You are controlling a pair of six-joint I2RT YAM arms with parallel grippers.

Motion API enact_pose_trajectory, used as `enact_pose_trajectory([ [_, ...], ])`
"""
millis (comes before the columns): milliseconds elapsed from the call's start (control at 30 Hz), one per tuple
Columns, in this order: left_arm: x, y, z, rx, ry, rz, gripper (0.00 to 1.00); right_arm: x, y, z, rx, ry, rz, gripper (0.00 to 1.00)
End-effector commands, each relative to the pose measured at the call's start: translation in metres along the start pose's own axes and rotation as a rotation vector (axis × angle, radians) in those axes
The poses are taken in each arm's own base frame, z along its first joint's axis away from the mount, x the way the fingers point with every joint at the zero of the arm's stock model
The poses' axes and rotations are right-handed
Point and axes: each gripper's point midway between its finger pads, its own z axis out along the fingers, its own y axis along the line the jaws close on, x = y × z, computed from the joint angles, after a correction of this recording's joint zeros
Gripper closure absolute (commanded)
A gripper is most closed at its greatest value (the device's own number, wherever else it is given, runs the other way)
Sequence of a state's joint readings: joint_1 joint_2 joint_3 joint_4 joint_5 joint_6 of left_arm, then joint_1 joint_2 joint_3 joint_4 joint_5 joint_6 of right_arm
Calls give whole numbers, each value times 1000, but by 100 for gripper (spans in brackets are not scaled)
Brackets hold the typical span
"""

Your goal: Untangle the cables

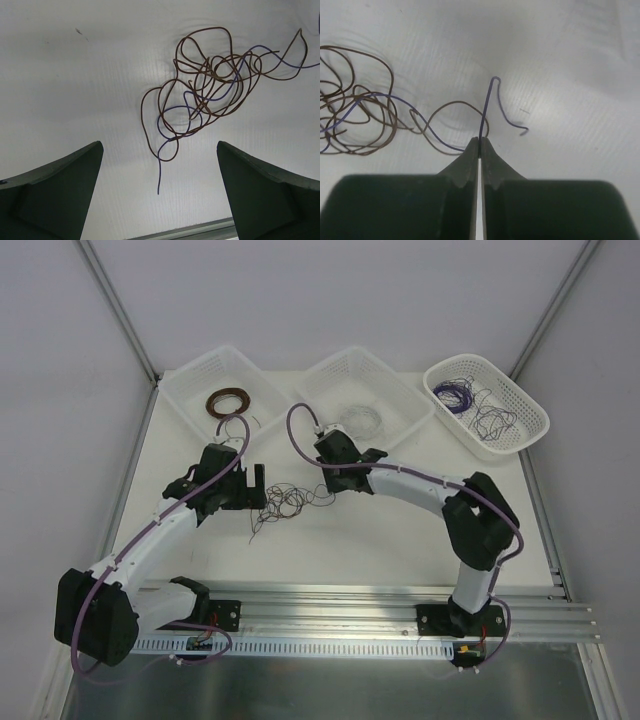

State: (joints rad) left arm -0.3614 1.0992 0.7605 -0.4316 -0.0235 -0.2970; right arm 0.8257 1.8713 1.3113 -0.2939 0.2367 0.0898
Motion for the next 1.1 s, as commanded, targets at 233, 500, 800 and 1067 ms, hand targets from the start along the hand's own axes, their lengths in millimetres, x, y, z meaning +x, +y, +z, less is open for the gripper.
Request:
enact_pose_trajectory([
  [233,-14,-8,-5,45,-25,-21,1,-83,-27,-197,-53,-311,-10,99],
  [500,-11,-14,-3,76,-4,-17,1,-127,-14,-338,-330,-592,33,99],
  [800,-33,-69,-35,372,-150,28,1,-130,-7,-369,-408,-611,20,99],
  [1067,-32,-155,-77,651,-431,153,1,-112,2,-339,-444,-557,113,99],
])
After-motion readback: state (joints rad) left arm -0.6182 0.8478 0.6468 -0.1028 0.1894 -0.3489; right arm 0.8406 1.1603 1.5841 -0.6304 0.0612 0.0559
